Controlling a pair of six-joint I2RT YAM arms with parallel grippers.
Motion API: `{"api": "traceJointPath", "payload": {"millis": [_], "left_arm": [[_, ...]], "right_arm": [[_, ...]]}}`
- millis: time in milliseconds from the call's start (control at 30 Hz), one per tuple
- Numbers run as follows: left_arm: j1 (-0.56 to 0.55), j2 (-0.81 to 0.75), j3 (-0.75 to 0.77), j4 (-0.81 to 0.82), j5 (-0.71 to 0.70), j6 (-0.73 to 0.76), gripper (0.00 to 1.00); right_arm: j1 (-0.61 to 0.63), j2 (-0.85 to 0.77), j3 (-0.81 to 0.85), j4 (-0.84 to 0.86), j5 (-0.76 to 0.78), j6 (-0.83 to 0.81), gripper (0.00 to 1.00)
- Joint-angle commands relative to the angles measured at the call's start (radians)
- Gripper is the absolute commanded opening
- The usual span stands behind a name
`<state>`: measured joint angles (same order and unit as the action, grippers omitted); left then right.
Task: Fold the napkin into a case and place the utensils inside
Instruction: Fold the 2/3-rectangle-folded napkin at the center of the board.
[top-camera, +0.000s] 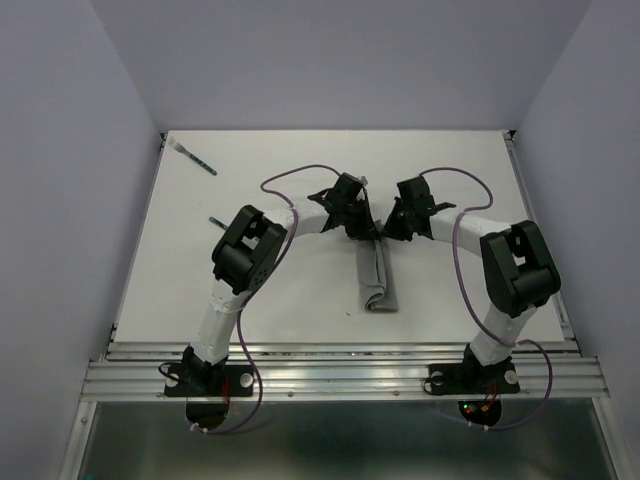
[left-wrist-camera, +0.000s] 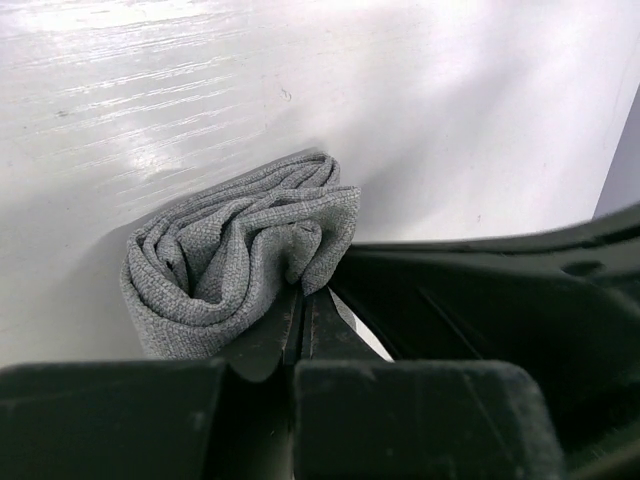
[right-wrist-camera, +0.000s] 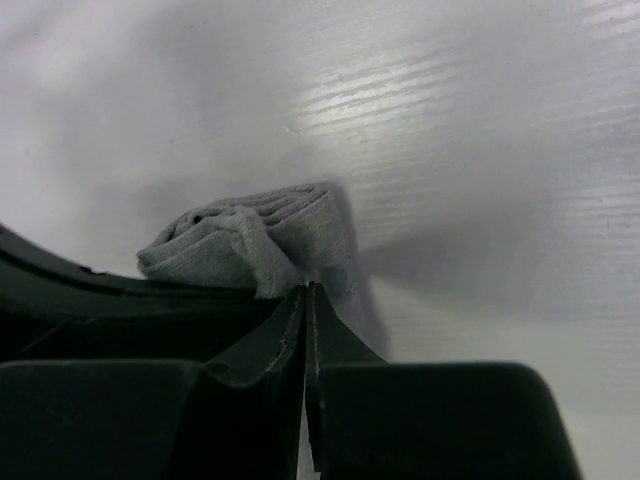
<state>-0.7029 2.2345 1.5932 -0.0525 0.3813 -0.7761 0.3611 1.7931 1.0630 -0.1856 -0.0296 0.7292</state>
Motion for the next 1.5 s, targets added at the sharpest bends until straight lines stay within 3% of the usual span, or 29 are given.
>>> {"api": "traceJointPath", "payload": {"millis": [0, 167, 267, 300, 400, 533, 667, 800, 1000, 1267, 1400, 1467], "left_arm": [[0.002, 0.004, -0.036, 0.008, -0.004, 0.031, 0.00], [0.002, 0.013, -0.038, 0.008, 0.013, 0.046, 0.00], [0.002, 0.007, -0.045, 0.008, 0.011, 0.054, 0.00], [0.002, 0.004, -0.048, 0.008, 0.008, 0.055, 0.00], [0.002, -0.007, -0.055, 0.006, 0.004, 0.060, 0.00], [0.002, -0.021, -0.059, 0.005, -0.001, 0.060, 0.00], [0.003, -0.026, -0.061, 0.003, -0.008, 0.058, 0.00], [0.002, -0.032, -0.068, 0.003, -0.016, 0.054, 0.00], [0.003, -0.039, -0.078, 0.003, -0.032, 0.046, 0.00], [0.002, -0.039, -0.085, 0.003, -0.041, 0.038, 0.00], [0.002, -0.038, -0.082, 0.005, -0.042, 0.037, 0.00], [0.002, -0.036, -0.082, 0.003, -0.041, 0.037, 0.00]], "right_arm": [[0.007, -0.101, 0.002, -0.052, 0.022, -0.011, 0.07], [0.007, -0.245, -0.035, -0.087, 0.077, -0.024, 0.14], [0.007, -0.334, -0.125, -0.087, 0.074, -0.039, 0.32], [0.007, -0.354, -0.152, -0.087, 0.060, -0.045, 0.42], [0.007, -0.431, -0.274, -0.058, -0.022, -0.062, 0.52], [0.007, -0.506, -0.420, 0.029, -0.186, -0.074, 0.55], [0.007, -0.557, -0.518, 0.086, -0.280, -0.057, 0.49], [0.007, -0.678, -0.583, 0.083, -0.291, -0.033, 0.30], [0.016, -0.741, -0.620, 0.069, -0.352, -0.019, 0.13], [0.079, -0.698, -0.705, 0.211, -0.446, 0.035, 0.11], [0.114, -0.635, -0.753, 0.247, -0.437, 0.015, 0.11], [0.114, -0.562, -0.741, 0.181, -0.365, -0.023, 0.10]]}}
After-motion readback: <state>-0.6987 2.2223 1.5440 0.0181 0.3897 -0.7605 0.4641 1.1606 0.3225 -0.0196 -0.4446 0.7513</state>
